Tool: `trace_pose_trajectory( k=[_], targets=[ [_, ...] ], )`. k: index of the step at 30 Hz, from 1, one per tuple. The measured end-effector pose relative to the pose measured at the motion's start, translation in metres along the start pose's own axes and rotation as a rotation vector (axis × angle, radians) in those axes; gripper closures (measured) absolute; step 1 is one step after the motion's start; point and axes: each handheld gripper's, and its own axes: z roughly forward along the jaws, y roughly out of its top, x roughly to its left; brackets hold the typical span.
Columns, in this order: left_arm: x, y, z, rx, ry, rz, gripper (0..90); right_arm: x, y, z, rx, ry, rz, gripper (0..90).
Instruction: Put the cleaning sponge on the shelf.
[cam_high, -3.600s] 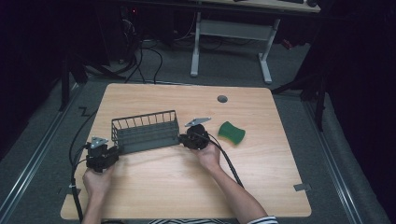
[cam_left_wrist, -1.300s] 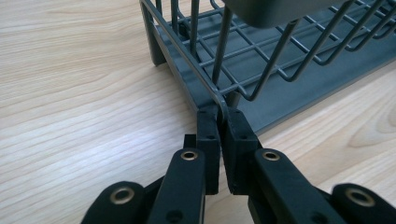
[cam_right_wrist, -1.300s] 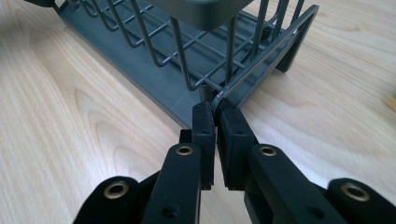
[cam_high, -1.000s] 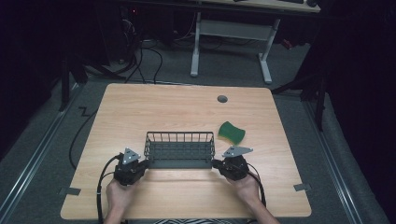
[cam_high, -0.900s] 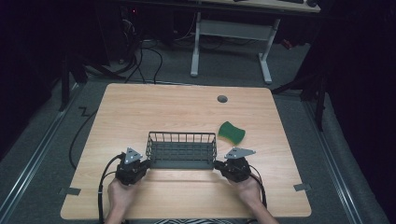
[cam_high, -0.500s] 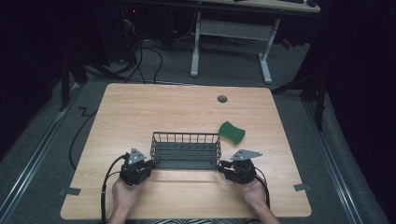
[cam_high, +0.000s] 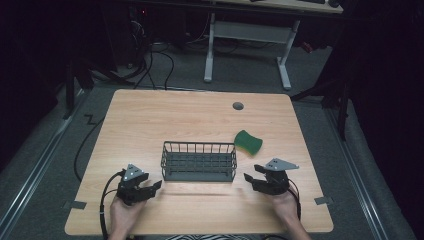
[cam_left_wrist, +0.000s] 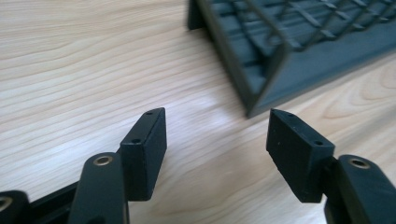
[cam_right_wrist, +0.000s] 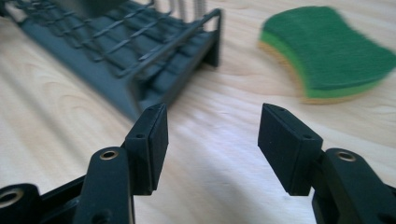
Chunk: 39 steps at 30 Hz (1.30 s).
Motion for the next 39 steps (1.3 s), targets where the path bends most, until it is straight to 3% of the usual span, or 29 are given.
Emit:
trace_pose_trajectory(
  k=[5, 7, 13, 19, 26, 31, 33, 34, 36, 39],
  targets=[
    [0.013, 0.001, -0.003, -0.012, 0.048, -0.022, 37.7, -0.012, 0.005, -0.001, -0.012, -0.031, 0.021, 40.3],
    [0.022, 0.007, 0.000, -0.016, 0.113, -0.020, 37.5, -0.022, 0.011, 0.000, -0.024, -0.061, 0.029, 39.1],
    [0.033, 0.016, 0.010, -0.005, 0.196, -0.025, 37.1, -0.044, 0.031, 0.007, -0.019, -0.113, 0.074, 31.6],
    [0.036, 0.014, 0.018, 0.024, 0.220, -0.023, 36.4, -0.060, 0.055, 0.025, 0.034, -0.141, 0.052, 26.1],
    [0.036, 0.010, 0.019, 0.001, 0.225, -0.007, 35.0, -0.074, 0.076, 0.056, 0.097, -0.123, 0.034, 21.3],
    [0.036, 0.010, 0.020, 0.004, 0.223, -0.008, 32.1, -0.077, 0.083, 0.075, 0.134, -0.102, 0.008, 18.3],
    [0.036, 0.010, 0.020, 0.004, 0.223, -0.007, 31.9, -0.078, 0.084, 0.077, 0.135, -0.100, 0.014, 18.2],
    [0.036, 0.010, 0.020, 0.004, 0.223, -0.007, 31.6, -0.082, 0.083, 0.084, 0.170, -0.083, 0.024, 14.9],
    [0.036, 0.010, 0.020, 0.004, 0.223, -0.008, 31.6, -0.084, 0.083, 0.089, 0.186, -0.082, 0.028, 14.7],
    [0.036, 0.010, 0.020, 0.004, 0.223, -0.007, 31.6, -0.084, 0.084, 0.094, 0.190, -0.083, 0.011, 14.7]
  ],
)
